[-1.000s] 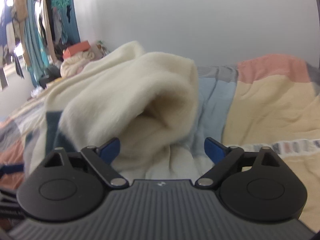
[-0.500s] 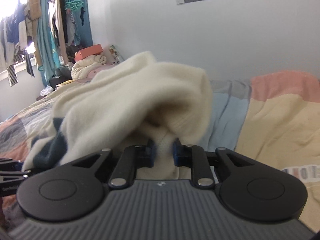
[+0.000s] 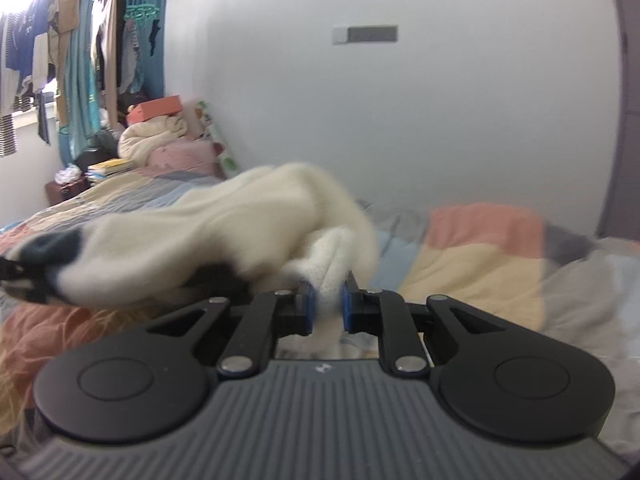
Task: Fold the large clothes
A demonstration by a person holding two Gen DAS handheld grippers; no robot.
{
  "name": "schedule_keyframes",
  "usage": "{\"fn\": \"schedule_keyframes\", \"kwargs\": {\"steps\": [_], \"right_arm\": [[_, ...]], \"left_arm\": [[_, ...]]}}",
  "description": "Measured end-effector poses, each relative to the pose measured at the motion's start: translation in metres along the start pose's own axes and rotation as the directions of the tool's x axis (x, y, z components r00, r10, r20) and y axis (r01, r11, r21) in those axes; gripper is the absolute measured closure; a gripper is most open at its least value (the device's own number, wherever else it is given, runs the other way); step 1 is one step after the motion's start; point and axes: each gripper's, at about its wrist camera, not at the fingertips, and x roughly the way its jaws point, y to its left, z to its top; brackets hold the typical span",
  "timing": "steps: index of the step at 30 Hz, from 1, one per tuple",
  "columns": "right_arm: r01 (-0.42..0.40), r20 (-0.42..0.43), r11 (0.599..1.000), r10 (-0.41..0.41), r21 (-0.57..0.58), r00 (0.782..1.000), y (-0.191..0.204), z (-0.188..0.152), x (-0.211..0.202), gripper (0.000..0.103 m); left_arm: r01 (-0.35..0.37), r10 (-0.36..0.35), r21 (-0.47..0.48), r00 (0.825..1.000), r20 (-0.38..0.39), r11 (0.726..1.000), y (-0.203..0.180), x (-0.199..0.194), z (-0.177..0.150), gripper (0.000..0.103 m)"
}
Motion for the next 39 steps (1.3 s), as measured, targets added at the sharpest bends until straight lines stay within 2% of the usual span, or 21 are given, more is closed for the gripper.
{"fn": "schedule_keyframes", "kwargs": {"steps": [5, 10, 12, 14, 18, 22, 27, 31, 33, 35, 39], "right_arm": [[0.048, 0.051, 0.998, -0.05, 0.032, 0.997, -0.012, 0.002, -0.058, 0.087], [0.088, 0.107, 0.995, -0.093, 0.049, 0.99, -0.021, -0.003, -0.113, 0.087], [0.103, 0.087, 0.994, -0.107, 0.044, 0.99, -0.025, -0.009, -0.122, 0.087], [0.117, -0.003, 0.993, -0.117, 0.009, 0.993, -0.027, -0.015, -0.117, 0.087], [0.127, -0.17, 0.991, -0.119, 0.04, 0.978, -0.041, -0.042, -0.089, 0.087], [0.146, -0.245, 0.986, -0.122, 0.082, 0.962, -0.055, -0.062, -0.066, 0.087], [0.145, -0.306, 0.985, -0.111, 0.093, 0.946, -0.067, -0.08, -0.034, 0.087], [0.122, -0.37, 0.982, -0.061, 0.143, 0.927, -0.081, -0.103, -0.009, 0.087], [0.116, -0.392, 0.98, -0.044, 0.163, 0.919, -0.085, -0.113, -0.001, 0.086], [0.106, -0.402, 0.985, -0.043, 0.135, 0.914, -0.083, -0.118, 0.007, 0.084], [0.091, -0.408, 0.986, -0.027, 0.139, 0.913, -0.085, -0.126, 0.026, 0.082]], "left_arm": [[0.039, -0.037, -0.038, 0.998, 0.046, 0.999, 0.008, -0.064, 0.012, 0.087], [0.043, -0.032, -0.114, 0.994, 0.102, 0.993, 0.028, -0.119, 0.019, 0.087], [0.029, -0.018, -0.121, 0.995, 0.094, 0.992, 0.034, -0.128, 0.02, 0.087], [0.0, 0.004, -0.072, 0.998, 0.06, 0.997, 0.03, -0.127, 0.019, 0.087], [-0.069, 0.07, 0.086, 0.998, -0.01, 0.994, 0.014, -0.105, 0.011, 0.087], [-0.124, 0.136, 0.159, 0.989, -0.065, 0.979, 0.012, -0.057, 0.001, 0.087], [-0.181, 0.201, 0.159, 0.972, -0.12, 0.97, 0.018, -0.001, -0.012, 0.085], [-0.215, 0.235, 0.12, 0.954, -0.186, 0.969, 0.021, 0.042, -0.028, 0.085], [-0.226, 0.251, 0.14, 0.948, -0.195, 0.964, 0.016, 0.055, -0.035, 0.085], [-0.234, 0.266, 0.17, 0.944, -0.194, 0.957, 0.012, 0.066, -0.038, 0.085], [-0.232, 0.266, 0.176, 0.942, -0.206, 0.957, 0.019, 0.082, -0.041, 0.083]]}}
